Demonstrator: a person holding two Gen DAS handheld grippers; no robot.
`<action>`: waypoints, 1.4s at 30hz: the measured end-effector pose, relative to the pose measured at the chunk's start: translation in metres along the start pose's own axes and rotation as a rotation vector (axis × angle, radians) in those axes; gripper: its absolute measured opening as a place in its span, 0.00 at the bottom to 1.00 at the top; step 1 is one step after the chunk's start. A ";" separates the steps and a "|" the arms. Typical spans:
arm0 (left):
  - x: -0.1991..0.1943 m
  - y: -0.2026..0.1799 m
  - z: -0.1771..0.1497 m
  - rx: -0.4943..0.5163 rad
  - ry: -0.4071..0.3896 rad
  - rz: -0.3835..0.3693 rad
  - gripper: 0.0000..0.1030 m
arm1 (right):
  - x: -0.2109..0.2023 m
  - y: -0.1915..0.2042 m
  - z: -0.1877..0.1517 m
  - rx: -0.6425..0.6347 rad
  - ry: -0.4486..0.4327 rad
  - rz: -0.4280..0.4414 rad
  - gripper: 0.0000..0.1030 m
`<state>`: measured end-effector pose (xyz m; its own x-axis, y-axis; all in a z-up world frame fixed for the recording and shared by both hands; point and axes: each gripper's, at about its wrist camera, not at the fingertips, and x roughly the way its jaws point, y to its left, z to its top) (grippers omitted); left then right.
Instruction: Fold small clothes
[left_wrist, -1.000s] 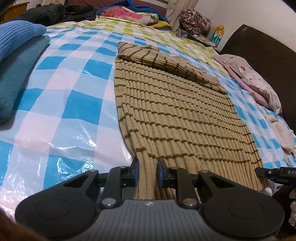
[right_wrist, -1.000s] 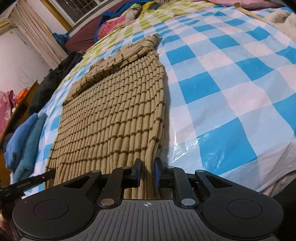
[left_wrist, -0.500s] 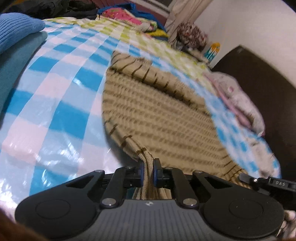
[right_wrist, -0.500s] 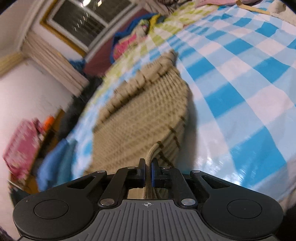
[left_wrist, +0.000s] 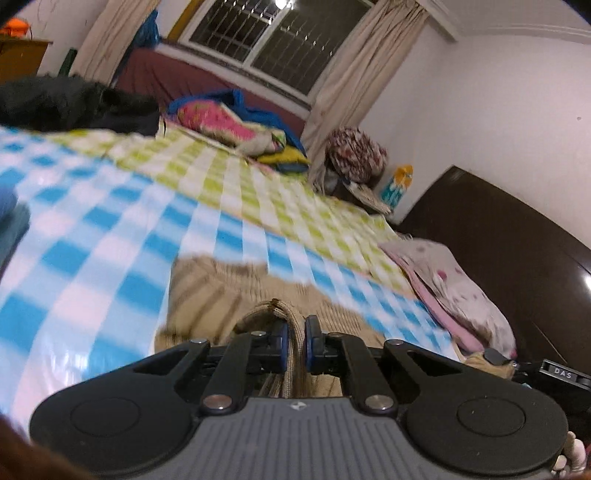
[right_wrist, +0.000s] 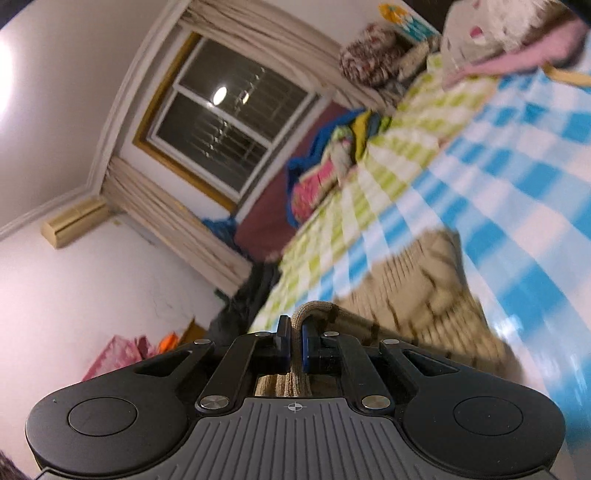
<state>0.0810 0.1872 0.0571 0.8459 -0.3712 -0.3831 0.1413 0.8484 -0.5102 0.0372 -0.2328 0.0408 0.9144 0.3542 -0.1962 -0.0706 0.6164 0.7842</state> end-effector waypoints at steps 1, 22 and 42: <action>0.010 0.004 0.007 -0.002 -0.006 0.009 0.14 | 0.011 -0.001 0.007 0.000 -0.013 -0.002 0.06; 0.169 0.066 0.031 -0.105 0.075 0.207 0.15 | 0.170 -0.097 0.046 0.076 0.015 -0.306 0.07; 0.144 0.050 0.037 0.008 -0.003 0.297 0.58 | 0.163 -0.080 0.054 -0.058 -0.005 -0.324 0.17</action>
<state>0.2293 0.1898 0.0052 0.8523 -0.1054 -0.5123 -0.1084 0.9226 -0.3702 0.2133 -0.2620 -0.0219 0.8947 0.1296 -0.4274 0.2023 0.7356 0.6465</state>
